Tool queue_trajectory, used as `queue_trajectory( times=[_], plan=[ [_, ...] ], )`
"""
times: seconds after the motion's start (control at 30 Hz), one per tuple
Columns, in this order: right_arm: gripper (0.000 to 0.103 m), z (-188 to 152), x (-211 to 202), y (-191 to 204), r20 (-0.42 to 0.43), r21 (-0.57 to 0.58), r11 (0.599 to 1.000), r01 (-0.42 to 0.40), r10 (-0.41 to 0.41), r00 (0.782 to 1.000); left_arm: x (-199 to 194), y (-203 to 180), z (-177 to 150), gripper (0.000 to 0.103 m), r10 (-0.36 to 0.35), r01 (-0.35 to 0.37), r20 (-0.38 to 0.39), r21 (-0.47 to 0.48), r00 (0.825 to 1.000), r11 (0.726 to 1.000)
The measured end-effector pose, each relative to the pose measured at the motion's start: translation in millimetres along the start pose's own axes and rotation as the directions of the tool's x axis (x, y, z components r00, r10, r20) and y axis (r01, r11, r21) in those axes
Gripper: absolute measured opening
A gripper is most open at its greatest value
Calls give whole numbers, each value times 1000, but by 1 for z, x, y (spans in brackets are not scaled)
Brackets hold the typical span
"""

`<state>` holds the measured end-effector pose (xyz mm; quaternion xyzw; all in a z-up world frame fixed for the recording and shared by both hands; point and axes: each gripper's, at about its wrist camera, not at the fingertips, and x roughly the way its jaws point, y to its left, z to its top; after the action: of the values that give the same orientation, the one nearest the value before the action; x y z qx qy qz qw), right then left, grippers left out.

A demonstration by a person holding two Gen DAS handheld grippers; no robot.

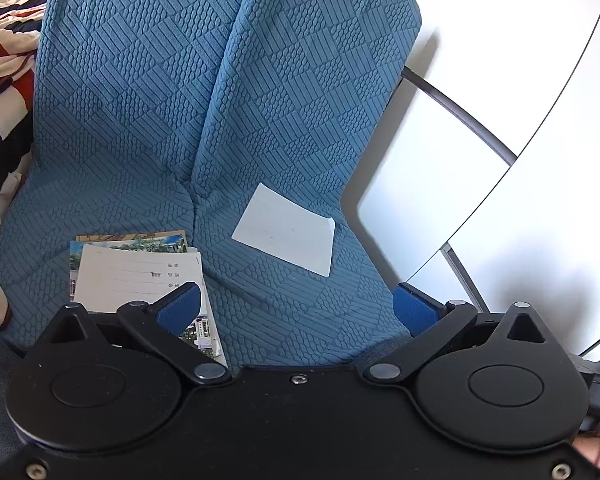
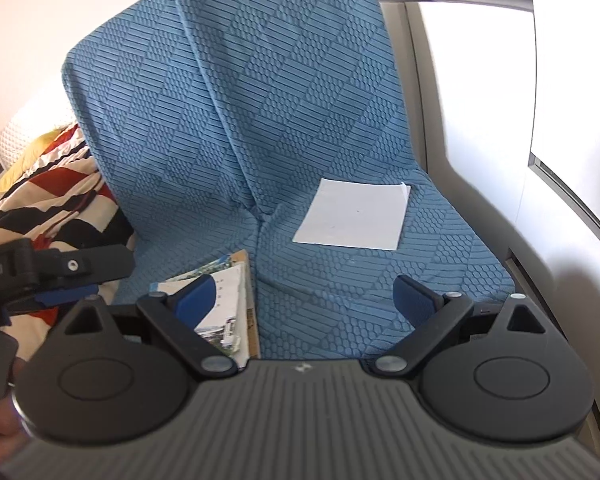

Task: Organize objects
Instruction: 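Raise both open grippers away from the book stack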

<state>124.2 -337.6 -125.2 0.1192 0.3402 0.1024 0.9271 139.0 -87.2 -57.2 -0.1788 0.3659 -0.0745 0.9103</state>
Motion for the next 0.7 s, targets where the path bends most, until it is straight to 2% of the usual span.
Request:
queue_trajectory(
  times=[0.37,0.57,0.7],
  plan=[
    [97,-10,31,-29,-8,32,999,35,-35,999,44,-4,-7,102,-16,16,-16,-4,1000,1000],
    [97,-17,56,-40,-8,34,997,65,-64,998,68,3,-10,102,12,-12,-31,-1,999,1000],
    [96,-21,76,-45,-19,48,997,56,-56,998,82,14,-11,102,43,-44,-35,-16,998,999]
  ],
)
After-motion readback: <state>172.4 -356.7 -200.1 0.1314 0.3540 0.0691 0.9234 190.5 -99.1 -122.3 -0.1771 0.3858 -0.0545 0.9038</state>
